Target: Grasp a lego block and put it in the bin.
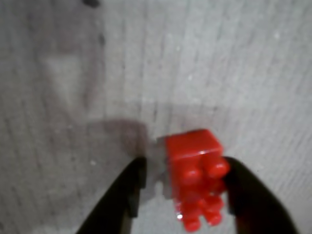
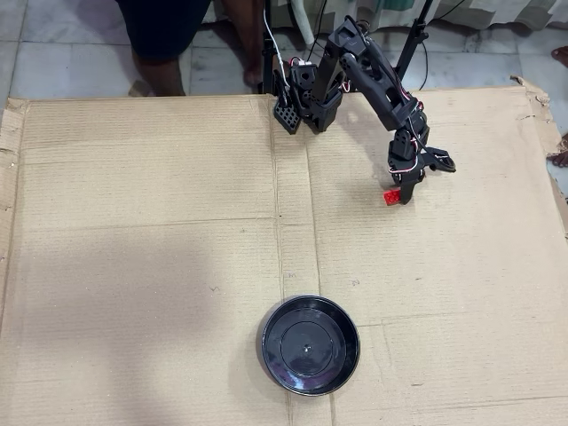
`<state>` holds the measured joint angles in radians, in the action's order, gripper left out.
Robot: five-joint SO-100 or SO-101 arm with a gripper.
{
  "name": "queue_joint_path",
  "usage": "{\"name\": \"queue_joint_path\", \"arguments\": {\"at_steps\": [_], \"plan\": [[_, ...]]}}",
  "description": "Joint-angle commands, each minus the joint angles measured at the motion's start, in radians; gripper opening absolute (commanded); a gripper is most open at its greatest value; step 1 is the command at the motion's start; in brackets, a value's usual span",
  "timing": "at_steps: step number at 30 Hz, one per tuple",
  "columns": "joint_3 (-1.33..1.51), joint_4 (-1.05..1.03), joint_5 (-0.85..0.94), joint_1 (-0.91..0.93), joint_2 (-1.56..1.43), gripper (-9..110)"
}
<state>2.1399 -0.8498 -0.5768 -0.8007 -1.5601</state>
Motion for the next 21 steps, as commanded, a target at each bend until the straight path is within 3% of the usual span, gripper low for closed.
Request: {"name": "queue_joint_path", "arguments": {"at_steps": [1,21], "plan": [[-0.028,0.032,0.009,0.014,-0.012,12],[-0.135,0.084,0.014,0.104,-0.049,8]]}}
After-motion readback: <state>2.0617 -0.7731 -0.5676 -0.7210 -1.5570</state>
